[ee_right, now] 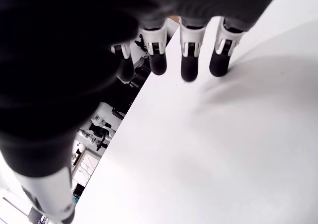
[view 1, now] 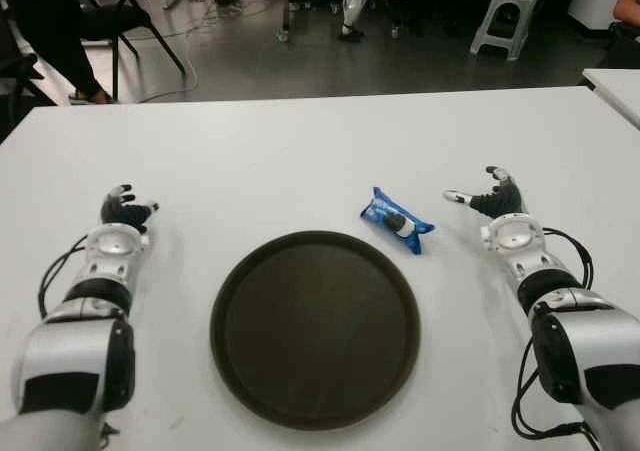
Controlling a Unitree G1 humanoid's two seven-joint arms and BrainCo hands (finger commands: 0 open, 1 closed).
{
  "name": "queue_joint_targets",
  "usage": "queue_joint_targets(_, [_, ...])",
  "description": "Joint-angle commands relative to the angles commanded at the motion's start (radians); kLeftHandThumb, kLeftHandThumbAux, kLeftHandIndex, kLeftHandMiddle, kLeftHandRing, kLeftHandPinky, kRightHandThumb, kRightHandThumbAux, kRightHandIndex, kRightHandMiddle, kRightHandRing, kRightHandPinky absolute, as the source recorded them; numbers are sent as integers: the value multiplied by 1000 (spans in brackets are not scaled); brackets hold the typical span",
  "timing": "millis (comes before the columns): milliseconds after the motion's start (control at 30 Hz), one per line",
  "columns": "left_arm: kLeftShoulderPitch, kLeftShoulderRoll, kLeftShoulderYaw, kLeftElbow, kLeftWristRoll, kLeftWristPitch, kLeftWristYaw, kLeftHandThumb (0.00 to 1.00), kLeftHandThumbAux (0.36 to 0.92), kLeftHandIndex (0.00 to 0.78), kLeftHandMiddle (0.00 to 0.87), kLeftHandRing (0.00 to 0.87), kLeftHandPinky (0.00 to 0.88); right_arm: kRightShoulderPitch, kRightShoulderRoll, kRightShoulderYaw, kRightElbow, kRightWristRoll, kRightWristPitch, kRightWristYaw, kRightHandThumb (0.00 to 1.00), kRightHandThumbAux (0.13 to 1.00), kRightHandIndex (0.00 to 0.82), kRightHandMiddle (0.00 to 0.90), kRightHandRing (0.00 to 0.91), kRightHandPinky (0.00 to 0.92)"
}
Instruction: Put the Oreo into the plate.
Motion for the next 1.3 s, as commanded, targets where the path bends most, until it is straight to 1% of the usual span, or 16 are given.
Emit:
queue_joint_targets(300, [1, 2, -3, 1, 2, 3, -5, 232, 760, 96, 144, 162, 152, 3, -1, 12, -1, -10, -9, -11, 0, 736, 66, 78, 88, 80])
queue_joint_targets(600, [2, 1, -1, 0, 1, -2, -1, 220, 763, 98, 148, 166, 146, 4, 1, -5, -2, 9, -16, -1, 0, 729, 67, 74, 91, 99])
queue_joint_targets(800, [2, 1, -4, 0, 4, 0, 4, 206, 766, 91, 138, 157, 147, 4, 1, -3, -2, 3, -13, 0, 0, 718, 75, 82, 103, 116])
queue_joint_targets(1000, [2, 0, -5, 0, 5, -5, 6, 236, 763, 113, 157, 177, 173, 4, 1, 4, -3, -4, -16, -2, 0, 712, 70, 84, 103, 120])
queue_joint_targets(1300, [1, 0, -9, 0, 8, 1, 8, 248, 760, 98, 147, 171, 172, 2, -1, 1, -3, 2, -14, 16, 0, 714, 66, 83, 101, 108])
